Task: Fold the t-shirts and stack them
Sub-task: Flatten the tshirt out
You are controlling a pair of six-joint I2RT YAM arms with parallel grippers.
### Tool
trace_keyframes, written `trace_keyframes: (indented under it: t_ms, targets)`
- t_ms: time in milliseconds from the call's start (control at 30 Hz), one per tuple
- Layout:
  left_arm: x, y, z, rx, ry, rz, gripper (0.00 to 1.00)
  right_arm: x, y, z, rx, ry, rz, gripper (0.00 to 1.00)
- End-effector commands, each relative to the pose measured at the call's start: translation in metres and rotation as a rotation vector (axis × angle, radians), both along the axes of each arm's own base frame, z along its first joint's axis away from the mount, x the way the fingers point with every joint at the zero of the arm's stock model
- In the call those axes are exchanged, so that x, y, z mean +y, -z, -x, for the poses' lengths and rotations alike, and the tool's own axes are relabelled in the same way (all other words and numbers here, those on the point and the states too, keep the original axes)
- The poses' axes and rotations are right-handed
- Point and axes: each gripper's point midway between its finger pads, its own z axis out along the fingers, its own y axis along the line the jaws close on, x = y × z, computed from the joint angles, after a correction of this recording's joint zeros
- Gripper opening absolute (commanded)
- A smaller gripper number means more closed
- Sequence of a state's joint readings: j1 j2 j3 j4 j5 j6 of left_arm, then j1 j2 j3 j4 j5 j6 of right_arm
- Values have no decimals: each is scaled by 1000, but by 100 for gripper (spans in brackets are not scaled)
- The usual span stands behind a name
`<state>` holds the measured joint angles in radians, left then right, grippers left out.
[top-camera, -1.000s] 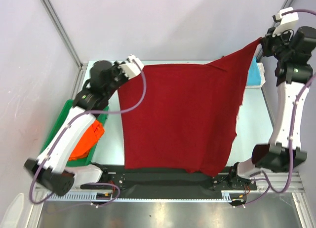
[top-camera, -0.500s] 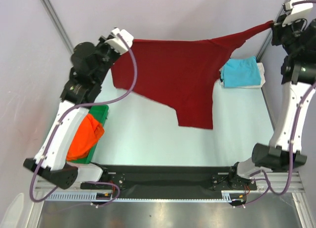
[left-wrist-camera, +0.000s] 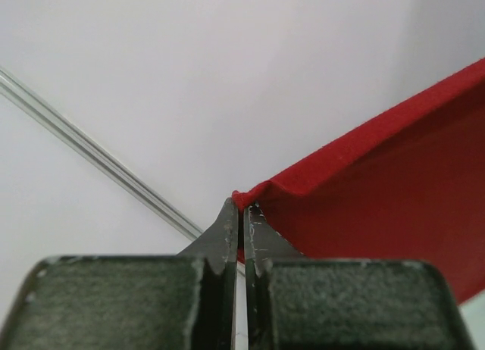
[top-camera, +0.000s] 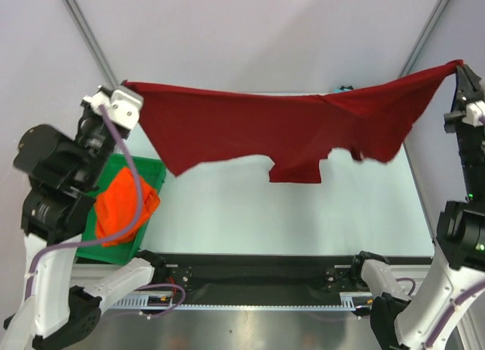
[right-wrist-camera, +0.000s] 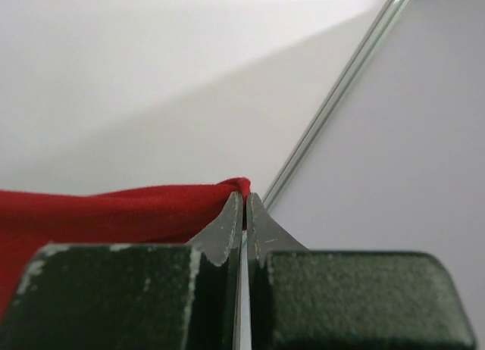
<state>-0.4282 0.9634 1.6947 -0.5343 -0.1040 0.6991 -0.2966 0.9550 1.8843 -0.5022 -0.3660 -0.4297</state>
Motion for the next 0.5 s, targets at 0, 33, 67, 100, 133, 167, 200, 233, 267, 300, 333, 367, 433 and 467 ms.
trace_keyframes:
  t_ms: [0,33,67,100,133,167,200,233,267,300,333,367,433,467]
  targets:
    - [7,-16,20,-35,21,35,0,-11,-14,9,-36,63,-48,0]
    - [7,-26,27,-57,35,49,0,-8,-27,18,-71,57,-51,0]
    - [9,-32,30,-69,36,57,0,-6,-35,21,-89,46,-64,0]
    - [8,-35,29,-72,39,62,0,-8,-39,13,-87,42,-74,0]
    - [10,-49,33,-104,40,78,0,-5,-56,22,-134,36,-69,0]
    - [11,-54,34,-117,36,83,0,-5,-64,19,-157,27,-80,0]
    - [9,-57,27,-117,33,83,0,-6,-72,17,-175,25,-83,0]
    - [11,-69,31,-151,30,98,0,-13,-76,-4,-168,24,-92,0]
    - [13,-74,28,-159,14,103,0,-11,-91,1,-208,16,-91,0]
    - [13,-77,23,-162,3,107,0,-13,-96,-4,-218,13,-95,0]
    - [12,-81,16,-171,-9,111,0,-21,-95,-31,-201,12,-104,0]
    - [14,-83,8,-172,-31,118,0,-22,-101,-35,-219,10,-103,0]
    - [10,-79,-13,-159,-59,95,0,-33,-95,-72,-188,4,-112,0]
    - [9,-78,-19,-157,-71,84,0,-36,-91,-85,-176,1,-113,0]
